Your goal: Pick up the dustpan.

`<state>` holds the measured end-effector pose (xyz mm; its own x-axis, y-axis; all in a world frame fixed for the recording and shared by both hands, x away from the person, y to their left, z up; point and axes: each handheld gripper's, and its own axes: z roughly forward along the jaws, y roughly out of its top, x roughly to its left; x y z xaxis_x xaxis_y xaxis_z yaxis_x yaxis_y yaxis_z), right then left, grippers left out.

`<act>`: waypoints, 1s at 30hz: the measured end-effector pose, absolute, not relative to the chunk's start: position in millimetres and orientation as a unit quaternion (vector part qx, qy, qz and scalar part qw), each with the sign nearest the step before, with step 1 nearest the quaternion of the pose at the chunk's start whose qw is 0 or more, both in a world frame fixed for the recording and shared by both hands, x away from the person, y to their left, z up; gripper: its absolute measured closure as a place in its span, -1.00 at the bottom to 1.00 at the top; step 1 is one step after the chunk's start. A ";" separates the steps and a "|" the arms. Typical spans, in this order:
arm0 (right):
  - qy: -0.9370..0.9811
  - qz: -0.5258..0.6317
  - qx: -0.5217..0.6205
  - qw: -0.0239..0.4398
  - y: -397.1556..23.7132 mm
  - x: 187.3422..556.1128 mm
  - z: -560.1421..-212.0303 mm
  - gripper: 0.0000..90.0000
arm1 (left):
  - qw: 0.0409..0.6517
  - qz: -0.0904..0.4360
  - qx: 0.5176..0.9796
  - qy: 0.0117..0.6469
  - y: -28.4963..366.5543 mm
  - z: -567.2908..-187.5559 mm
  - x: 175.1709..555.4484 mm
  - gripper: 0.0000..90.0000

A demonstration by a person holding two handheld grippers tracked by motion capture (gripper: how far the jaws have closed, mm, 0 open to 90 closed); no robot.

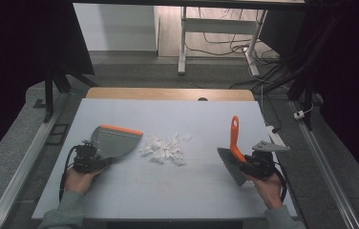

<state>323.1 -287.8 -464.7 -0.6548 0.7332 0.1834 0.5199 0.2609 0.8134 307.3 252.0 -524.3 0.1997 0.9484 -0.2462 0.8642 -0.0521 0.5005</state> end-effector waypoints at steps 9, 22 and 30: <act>0.784 0.464 0.396 0.118 -287.2 322.2 -463.3 0.56 | 0.300 0.090 0.719 0.621 259.3 -518.6 302.4 0.37; 0.780 0.468 0.397 0.122 -288.2 321.1 -460.9 0.56 | 0.335 0.105 0.726 0.591 267.0 -504.2 293.6 0.37; 0.778 0.472 0.396 0.124 -289.2 320.6 -459.7 0.56 | 0.348 0.110 0.735 0.571 273.7 -495.7 288.4 0.37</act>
